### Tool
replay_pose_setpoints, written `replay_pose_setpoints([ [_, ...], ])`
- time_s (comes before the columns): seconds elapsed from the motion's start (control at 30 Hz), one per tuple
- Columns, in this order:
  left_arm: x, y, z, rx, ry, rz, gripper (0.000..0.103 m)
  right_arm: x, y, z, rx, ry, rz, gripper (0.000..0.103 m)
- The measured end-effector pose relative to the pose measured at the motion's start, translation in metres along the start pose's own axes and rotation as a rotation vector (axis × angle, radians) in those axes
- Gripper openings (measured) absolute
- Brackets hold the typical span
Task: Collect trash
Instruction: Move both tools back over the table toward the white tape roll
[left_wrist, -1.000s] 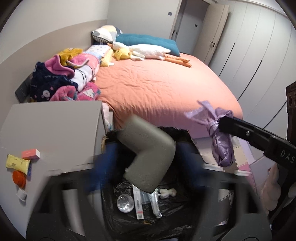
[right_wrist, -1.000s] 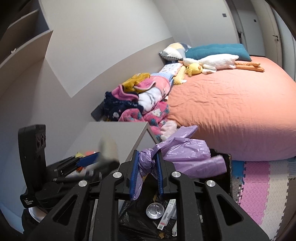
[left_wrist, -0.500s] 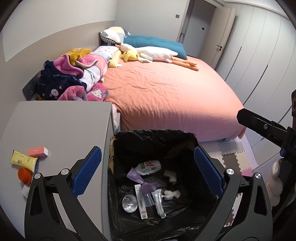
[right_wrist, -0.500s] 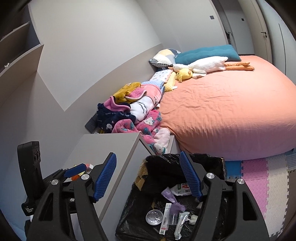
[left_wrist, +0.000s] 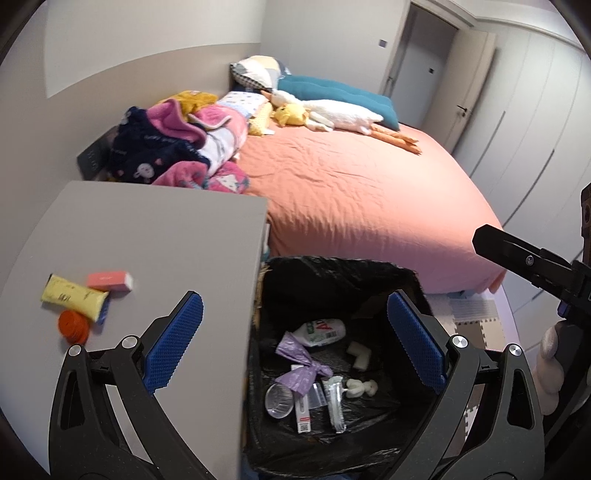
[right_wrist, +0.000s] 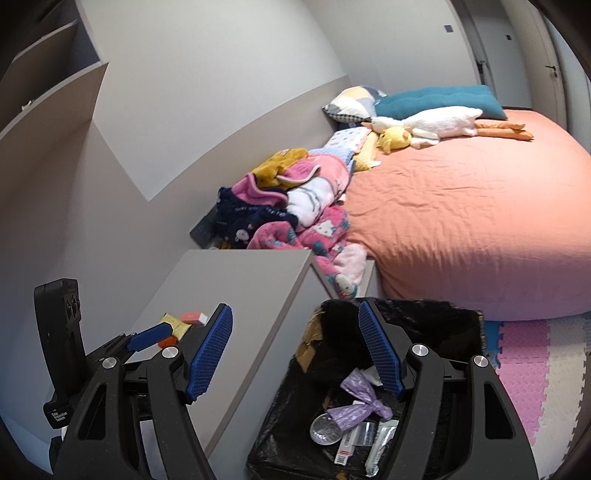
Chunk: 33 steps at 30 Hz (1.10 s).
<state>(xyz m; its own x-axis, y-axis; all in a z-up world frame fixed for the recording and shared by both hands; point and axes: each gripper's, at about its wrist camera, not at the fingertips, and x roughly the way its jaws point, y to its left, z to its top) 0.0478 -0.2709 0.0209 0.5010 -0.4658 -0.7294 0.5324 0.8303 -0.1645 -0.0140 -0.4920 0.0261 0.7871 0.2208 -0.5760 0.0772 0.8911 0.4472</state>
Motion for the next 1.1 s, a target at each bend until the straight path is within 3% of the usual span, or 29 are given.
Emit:
replay_pose_setpoints([
  [1.03, -0.055, 0.131, -0.059, -0.201, -0.014, 0.24, 0.096, 0.092, 0.119, -0.026, -0.201, 0.162, 0.213, 0.072],
  [1.1, -0.055, 0.139, -0.063, -0.212, -0.005, 0.255, 0.096, 0.101, 0.126, -0.028, -0.214, 0.173, 0.224, 0.066],
])
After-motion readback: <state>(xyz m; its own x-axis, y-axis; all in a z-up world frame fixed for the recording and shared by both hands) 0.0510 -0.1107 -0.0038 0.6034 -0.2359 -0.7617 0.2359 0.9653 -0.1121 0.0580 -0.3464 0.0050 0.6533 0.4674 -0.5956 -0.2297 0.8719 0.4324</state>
